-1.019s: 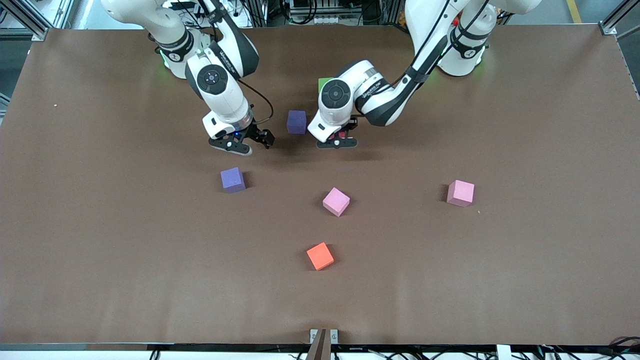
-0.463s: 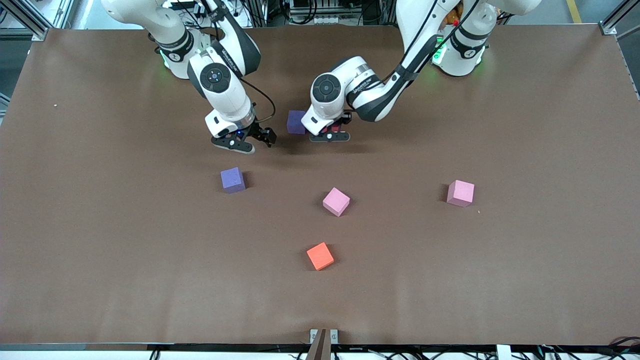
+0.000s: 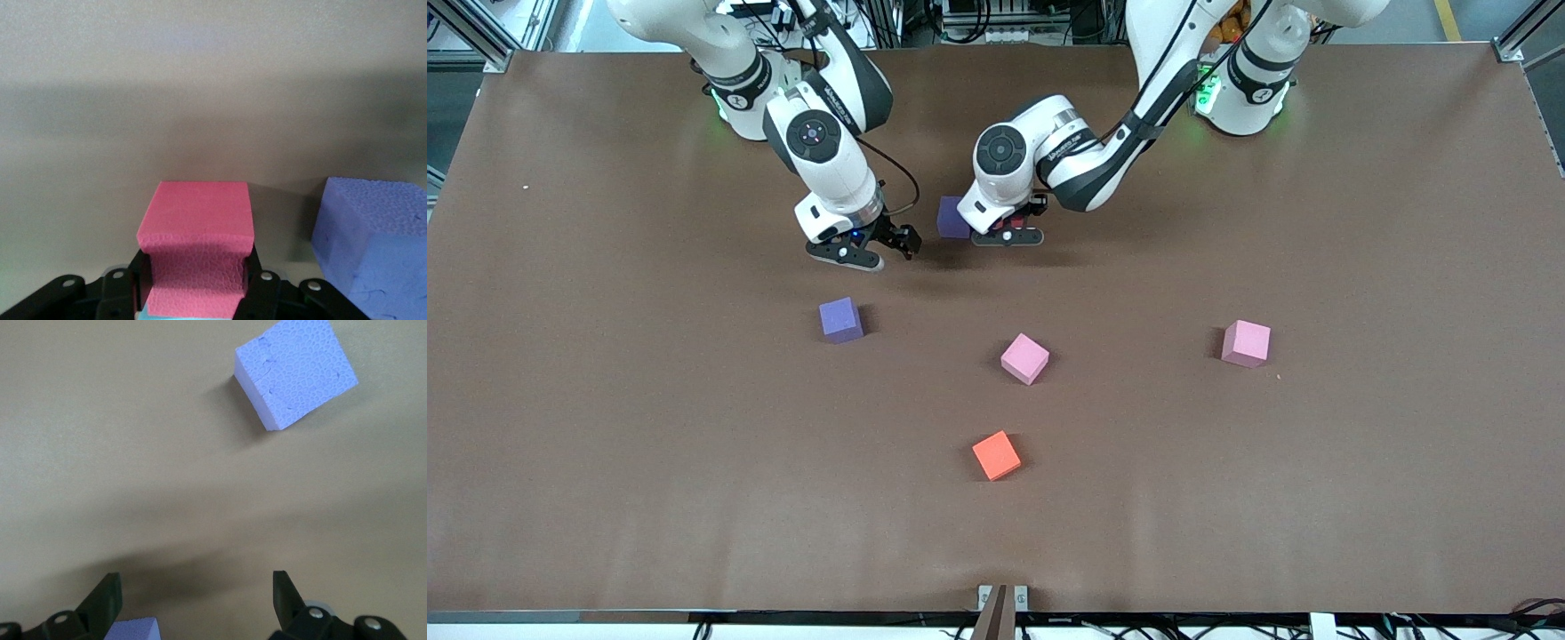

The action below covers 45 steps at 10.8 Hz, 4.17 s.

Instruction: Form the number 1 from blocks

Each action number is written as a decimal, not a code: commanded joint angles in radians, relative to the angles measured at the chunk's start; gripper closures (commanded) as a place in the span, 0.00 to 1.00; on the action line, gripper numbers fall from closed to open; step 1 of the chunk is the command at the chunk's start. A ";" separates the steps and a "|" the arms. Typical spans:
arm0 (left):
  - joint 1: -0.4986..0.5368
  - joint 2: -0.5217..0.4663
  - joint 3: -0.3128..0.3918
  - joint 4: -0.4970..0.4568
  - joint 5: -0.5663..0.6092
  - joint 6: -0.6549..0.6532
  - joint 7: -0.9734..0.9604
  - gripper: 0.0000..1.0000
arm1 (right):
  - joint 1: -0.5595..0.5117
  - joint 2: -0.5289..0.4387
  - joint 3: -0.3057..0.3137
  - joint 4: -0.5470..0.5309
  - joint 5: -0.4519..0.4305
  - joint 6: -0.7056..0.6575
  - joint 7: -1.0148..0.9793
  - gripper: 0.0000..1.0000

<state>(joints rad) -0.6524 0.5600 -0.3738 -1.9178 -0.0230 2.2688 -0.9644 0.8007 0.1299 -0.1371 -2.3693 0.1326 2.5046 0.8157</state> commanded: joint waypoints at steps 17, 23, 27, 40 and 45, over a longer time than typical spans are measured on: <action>0.221 -0.153 0.021 0.028 0.092 -0.032 -0.030 0.00 | 0.110 0.060 -0.001 0.040 0.012 0.054 0.000 0.00; 0.490 -0.209 0.022 0.016 0.118 -0.032 0.220 0.00 | 0.215 0.154 -0.001 0.096 0.012 0.074 0.000 0.00; 0.539 -0.173 0.067 0.013 0.195 -0.032 0.320 0.00 | 0.250 0.174 -0.001 0.096 0.012 0.085 0.002 0.00; 0.567 -0.187 0.153 0.086 0.086 -0.034 0.649 0.00 | 0.290 0.197 0.019 0.079 0.015 0.085 0.045 0.53; 0.323 -0.126 0.185 0.204 0.074 -0.034 0.084 0.00 | 0.235 0.181 0.014 0.125 0.012 0.176 0.043 0.48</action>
<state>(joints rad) -0.2531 0.3971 -0.2283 -1.7687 0.0702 2.2426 -0.7386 1.0558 0.3186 -0.1288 -2.2650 0.1375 2.6531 0.8523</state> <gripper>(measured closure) 0.000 0.463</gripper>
